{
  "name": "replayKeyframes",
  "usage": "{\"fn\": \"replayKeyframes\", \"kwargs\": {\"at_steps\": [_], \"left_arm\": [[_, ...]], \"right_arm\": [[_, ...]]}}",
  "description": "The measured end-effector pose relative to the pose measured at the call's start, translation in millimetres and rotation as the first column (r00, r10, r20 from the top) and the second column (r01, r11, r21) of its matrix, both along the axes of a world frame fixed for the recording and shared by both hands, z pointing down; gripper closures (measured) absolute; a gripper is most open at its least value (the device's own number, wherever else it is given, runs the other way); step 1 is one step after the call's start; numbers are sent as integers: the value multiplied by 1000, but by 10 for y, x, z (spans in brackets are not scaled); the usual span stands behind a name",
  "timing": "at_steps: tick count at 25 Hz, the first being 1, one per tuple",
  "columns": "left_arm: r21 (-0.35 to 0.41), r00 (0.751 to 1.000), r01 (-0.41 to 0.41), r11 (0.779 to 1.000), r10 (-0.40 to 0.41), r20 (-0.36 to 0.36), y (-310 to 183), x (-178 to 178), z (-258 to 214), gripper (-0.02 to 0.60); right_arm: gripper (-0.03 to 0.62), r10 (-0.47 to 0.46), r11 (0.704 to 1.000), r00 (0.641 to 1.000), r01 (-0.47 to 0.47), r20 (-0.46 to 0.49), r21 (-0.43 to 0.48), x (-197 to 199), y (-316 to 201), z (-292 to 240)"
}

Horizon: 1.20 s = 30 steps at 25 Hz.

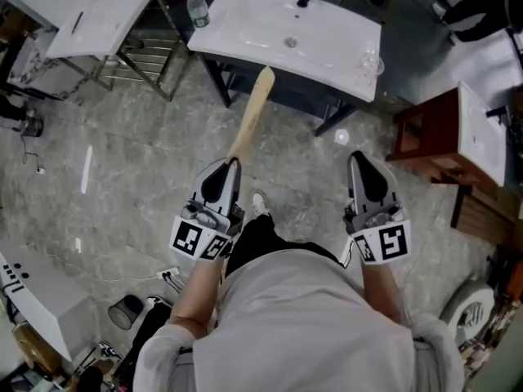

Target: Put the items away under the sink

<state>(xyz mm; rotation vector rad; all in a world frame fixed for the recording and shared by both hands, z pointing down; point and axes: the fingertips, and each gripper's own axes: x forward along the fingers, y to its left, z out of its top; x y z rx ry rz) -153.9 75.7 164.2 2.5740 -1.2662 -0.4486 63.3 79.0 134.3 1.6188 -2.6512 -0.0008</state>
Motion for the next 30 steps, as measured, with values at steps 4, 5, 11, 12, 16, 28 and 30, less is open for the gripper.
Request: {"fn": "replayKeyframes", "kwargs": {"at_steps": [4, 5, 11, 12, 16, 28, 30], "left_arm": [[-14, 1000, -20, 1000, 20, -10, -271, -107, 28, 575], [-17, 1000, -27, 999, 27, -12, -329, -121, 39, 575], [-30, 998, -63, 998, 62, -26, -600, -118, 109, 575], [-31, 998, -65, 997, 65, -27, -635, -116, 117, 575], [-33, 998, -64, 997, 64, -18, -789, -57, 159, 575], [18, 1000, -21, 1000, 21, 21, -1202, 261, 539, 575], [17, 1000, -14, 1000, 13, 25, -1233, 278, 678, 575]], "right_arm": [[549, 24, 1000, 1000, -24, -18, -11, -98, -217, -26], [549, 28, 1000, 999, -29, -21, -10, -117, -263, -36], [549, 56, 998, 998, -57, -39, -21, -148, -432, -38], [549, 58, 998, 997, -59, -43, -22, -149, -449, -42], [549, 58, 998, 997, -59, -60, -25, -78, -561, -53], [549, -63, 998, 991, 65, -115, 13, 120, -1214, 289], [549, -71, 997, 991, 72, -115, 3, 111, -1260, 451]]}}
